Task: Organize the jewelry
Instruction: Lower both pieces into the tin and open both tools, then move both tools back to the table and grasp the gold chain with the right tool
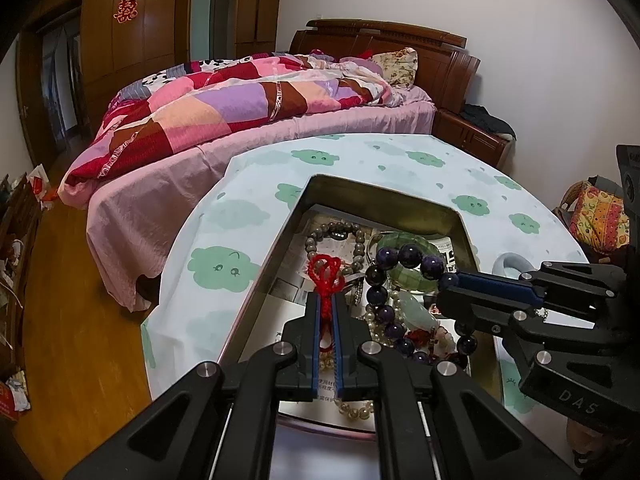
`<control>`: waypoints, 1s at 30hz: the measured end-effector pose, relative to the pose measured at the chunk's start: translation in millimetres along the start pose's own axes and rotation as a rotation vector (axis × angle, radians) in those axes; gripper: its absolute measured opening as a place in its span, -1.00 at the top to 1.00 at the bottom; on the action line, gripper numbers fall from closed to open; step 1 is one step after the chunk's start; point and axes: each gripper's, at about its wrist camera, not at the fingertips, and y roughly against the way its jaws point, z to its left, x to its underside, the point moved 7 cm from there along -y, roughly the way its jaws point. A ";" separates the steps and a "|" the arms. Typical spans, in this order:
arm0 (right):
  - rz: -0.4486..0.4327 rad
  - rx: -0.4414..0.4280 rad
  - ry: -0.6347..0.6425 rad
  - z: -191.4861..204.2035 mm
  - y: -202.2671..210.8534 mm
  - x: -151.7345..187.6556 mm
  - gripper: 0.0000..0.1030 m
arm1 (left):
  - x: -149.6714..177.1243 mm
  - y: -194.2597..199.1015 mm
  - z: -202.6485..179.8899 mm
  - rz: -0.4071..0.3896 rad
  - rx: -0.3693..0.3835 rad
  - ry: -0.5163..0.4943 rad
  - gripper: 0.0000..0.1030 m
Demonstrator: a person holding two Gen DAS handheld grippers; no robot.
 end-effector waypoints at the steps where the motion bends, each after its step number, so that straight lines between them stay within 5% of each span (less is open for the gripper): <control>1: 0.001 0.001 0.000 -0.4 -0.4 0.4 0.68 | 0.4 -0.4 0.0 0.001 0.001 -0.001 0.92; 10: 0.021 0.011 -0.003 -4.2 -6.4 4.7 0.67 | -0.9 0.6 -2.8 -0.009 0.008 0.001 0.91; 13: 0.020 0.007 0.000 -3.9 -6.2 5.6 0.52 | -2.5 2.2 -5.7 -0.013 0.009 -0.003 0.88; 15: 0.012 0.011 0.002 -3.8 -4.1 5.3 0.32 | -3.6 3.1 -5.7 -0.013 -0.004 -0.004 0.77; 17: 0.002 0.006 -0.003 -3.9 -1.0 3.9 0.10 | -5.4 5.8 -4.3 -0.024 -0.020 0.001 0.29; 18: -0.004 0.007 -0.007 -4.6 0.8 3.2 -0.03 | -6.6 8.2 -2.5 -0.039 -0.037 0.007 -0.18; 19: -0.014 0.009 -0.009 -5.3 3.4 2.3 -0.21 | -8.0 12.0 0.0 -0.063 -0.055 0.013 -0.34; 30: -0.031 0.036 -0.041 -19.2 8.6 2.5 -0.21 | -6.8 9.4 -0.7 -0.054 -0.050 0.010 -0.35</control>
